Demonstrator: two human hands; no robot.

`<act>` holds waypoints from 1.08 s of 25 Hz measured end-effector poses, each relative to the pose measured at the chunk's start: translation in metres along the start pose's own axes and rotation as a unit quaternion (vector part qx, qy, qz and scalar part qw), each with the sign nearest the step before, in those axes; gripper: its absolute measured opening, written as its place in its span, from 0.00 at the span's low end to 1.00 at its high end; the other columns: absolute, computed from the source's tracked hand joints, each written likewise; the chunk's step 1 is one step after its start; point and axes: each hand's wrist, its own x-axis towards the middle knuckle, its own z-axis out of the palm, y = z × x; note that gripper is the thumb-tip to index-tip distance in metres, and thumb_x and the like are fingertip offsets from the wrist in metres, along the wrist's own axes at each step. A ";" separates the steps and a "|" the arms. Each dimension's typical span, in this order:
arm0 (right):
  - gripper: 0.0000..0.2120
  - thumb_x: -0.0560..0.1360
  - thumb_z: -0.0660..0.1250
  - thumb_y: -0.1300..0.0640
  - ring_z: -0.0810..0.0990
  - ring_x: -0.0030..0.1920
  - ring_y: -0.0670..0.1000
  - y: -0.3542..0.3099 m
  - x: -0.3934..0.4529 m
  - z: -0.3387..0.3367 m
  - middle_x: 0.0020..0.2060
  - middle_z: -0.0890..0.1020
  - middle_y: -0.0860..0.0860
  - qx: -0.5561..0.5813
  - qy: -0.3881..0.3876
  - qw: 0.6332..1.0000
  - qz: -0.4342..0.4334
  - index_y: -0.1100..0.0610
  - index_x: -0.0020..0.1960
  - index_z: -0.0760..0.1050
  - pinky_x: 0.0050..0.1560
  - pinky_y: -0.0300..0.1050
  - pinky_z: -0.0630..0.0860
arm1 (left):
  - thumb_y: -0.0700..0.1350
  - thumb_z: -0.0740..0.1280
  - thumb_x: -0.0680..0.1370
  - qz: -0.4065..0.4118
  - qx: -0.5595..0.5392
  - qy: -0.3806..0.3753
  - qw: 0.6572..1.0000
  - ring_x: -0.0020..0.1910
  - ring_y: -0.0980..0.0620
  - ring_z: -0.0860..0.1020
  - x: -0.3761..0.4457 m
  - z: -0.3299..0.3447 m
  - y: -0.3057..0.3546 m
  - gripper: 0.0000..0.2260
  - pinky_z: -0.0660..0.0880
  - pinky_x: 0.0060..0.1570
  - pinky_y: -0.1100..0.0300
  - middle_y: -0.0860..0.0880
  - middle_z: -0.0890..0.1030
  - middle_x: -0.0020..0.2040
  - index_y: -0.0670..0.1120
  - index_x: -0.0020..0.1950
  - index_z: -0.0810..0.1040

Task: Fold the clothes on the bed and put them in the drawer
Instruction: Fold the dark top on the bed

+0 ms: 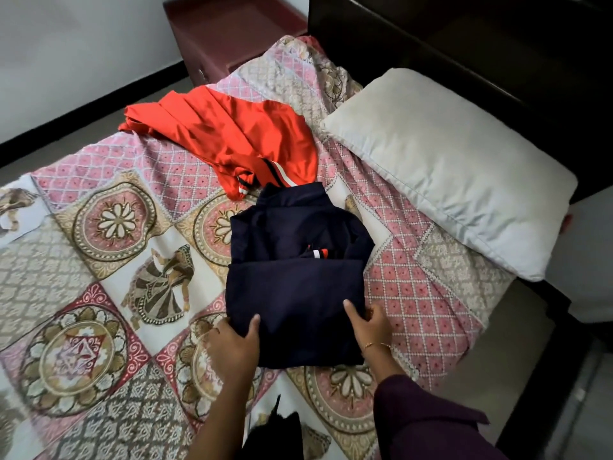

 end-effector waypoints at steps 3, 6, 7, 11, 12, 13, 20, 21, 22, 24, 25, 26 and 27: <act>0.19 0.71 0.72 0.50 0.79 0.49 0.59 0.007 -0.003 0.009 0.48 0.81 0.59 -0.055 -0.026 0.997 -0.039 0.64 0.52 0.77 0.44 0.43 0.71 | 0.45 0.65 0.78 0.002 -0.068 -0.022 0.997 0.54 0.36 0.75 0.004 0.000 0.001 0.14 0.72 0.51 0.47 0.35 0.77 0.55 0.35 0.57 0.73; 0.13 0.76 0.66 0.59 0.78 0.54 0.60 0.009 -0.008 0.004 0.53 0.81 0.61 -0.069 -0.057 0.995 -0.054 0.67 0.56 0.76 0.44 0.41 0.67 | 0.41 0.57 0.82 0.028 -0.143 -0.075 0.986 0.55 0.37 0.75 -0.002 -0.007 -0.003 0.09 0.70 0.52 0.49 0.35 0.76 0.56 0.37 0.56 0.71; 0.13 0.77 0.64 0.60 0.77 0.55 0.60 0.010 -0.010 0.003 0.55 0.80 0.61 -0.065 -0.074 0.994 -0.048 0.66 0.58 0.75 0.45 0.42 0.67 | 0.40 0.55 0.82 0.044 -0.148 -0.084 0.984 0.55 0.37 0.75 -0.005 -0.012 -0.004 0.08 0.68 0.49 0.51 0.35 0.76 0.55 0.37 0.55 0.70; 0.17 0.77 0.62 0.63 0.75 0.59 0.60 0.018 -0.021 -0.005 0.60 0.77 0.59 -0.106 -0.141 0.984 0.007 0.62 0.65 0.72 0.53 0.45 0.70 | 0.39 0.54 0.82 0.111 -0.044 -0.094 0.988 0.53 0.36 0.75 -0.014 -0.029 -0.026 0.07 0.66 0.46 0.51 0.38 0.76 0.48 0.39 0.56 0.70; 0.20 0.75 0.62 0.65 0.75 0.59 0.60 0.024 -0.028 -0.007 0.60 0.77 0.59 -0.112 -0.155 0.981 0.026 0.60 0.68 0.70 0.55 0.47 0.71 | 0.40 0.54 0.82 0.116 0.005 -0.125 0.985 0.53 0.37 0.76 -0.020 -0.031 -0.037 0.07 0.68 0.47 0.51 0.39 0.76 0.48 0.41 0.56 0.69; 0.24 0.74 0.63 0.64 0.75 0.59 0.60 0.032 -0.034 -0.009 0.60 0.77 0.59 -0.105 -0.162 0.980 0.048 0.57 0.70 0.67 0.57 0.47 0.72 | 0.42 0.55 0.82 0.122 0.062 -0.145 0.980 0.54 0.38 0.76 -0.025 -0.033 -0.048 0.08 0.69 0.48 0.51 0.39 0.77 0.51 0.41 0.58 0.69; 0.17 0.76 0.58 0.61 0.72 0.60 0.62 0.011 -0.033 -0.006 0.61 0.72 0.62 -0.224 0.039 0.969 -0.093 0.61 0.63 0.73 0.57 0.50 0.69 | 0.42 0.66 0.70 0.364 0.130 -0.017 0.922 0.38 0.36 0.77 -0.031 -0.022 -0.011 0.08 0.76 0.37 0.48 0.39 0.78 0.40 0.39 0.43 0.79; 0.16 0.76 0.57 0.64 0.72 0.59 0.63 0.004 -0.025 -0.004 0.60 0.72 0.63 -0.223 0.040 0.966 -0.125 0.62 0.62 0.74 0.56 0.49 0.68 | 0.42 0.64 0.71 0.406 0.123 -0.036 0.905 0.37 0.37 0.77 -0.028 -0.012 0.005 0.08 0.76 0.37 0.48 0.40 0.79 0.39 0.39 0.43 0.80; 0.16 0.76 0.56 0.66 0.73 0.58 0.63 -0.002 -0.019 -0.004 0.59 0.72 0.63 -0.215 0.042 0.964 -0.148 0.63 0.62 0.74 0.55 0.49 0.68 | 0.40 0.62 0.73 0.438 0.117 -0.054 0.890 0.39 0.37 0.76 -0.026 -0.002 0.022 0.08 0.77 0.39 0.47 0.41 0.79 0.40 0.38 0.44 0.80; 0.16 0.77 0.56 0.67 0.74 0.56 0.63 -0.011 -0.002 -0.005 0.59 0.72 0.62 -0.214 0.052 0.960 -0.176 0.63 0.61 0.75 0.53 0.49 0.69 | 0.36 0.61 0.75 0.476 0.114 -0.079 0.868 0.47 0.38 0.75 -0.021 0.018 0.052 0.10 0.75 0.47 0.45 0.41 0.81 0.46 0.38 0.49 0.81; 0.16 0.77 0.57 0.67 0.74 0.55 0.62 -0.014 0.008 -0.006 0.59 0.72 0.61 -0.216 0.062 0.956 -0.186 0.62 0.61 0.74 0.52 0.49 0.69 | 0.34 0.60 0.76 0.484 0.115 -0.088 0.863 0.51 0.39 0.74 -0.019 0.028 0.067 0.11 0.74 0.51 0.46 0.43 0.81 0.51 0.38 0.52 0.81; 0.16 0.76 0.58 0.67 0.74 0.55 0.61 -0.018 0.015 -0.007 0.58 0.72 0.61 -0.217 0.072 0.953 -0.200 0.61 0.62 0.73 0.52 0.49 0.69 | 0.34 0.59 0.77 0.487 0.126 -0.093 0.859 0.56 0.41 0.73 -0.017 0.036 0.079 0.13 0.72 0.55 0.48 0.45 0.80 0.56 0.40 0.57 0.80; 0.17 0.76 0.59 0.67 0.74 0.56 0.61 -0.020 0.024 -0.007 0.59 0.72 0.60 -0.223 0.073 0.947 -0.218 0.60 0.64 0.72 0.52 0.48 0.69 | 0.36 0.59 0.79 0.486 0.151 -0.095 0.856 0.60 0.43 0.70 -0.015 0.043 0.091 0.14 0.70 0.57 0.51 0.47 0.78 0.61 0.42 0.62 0.77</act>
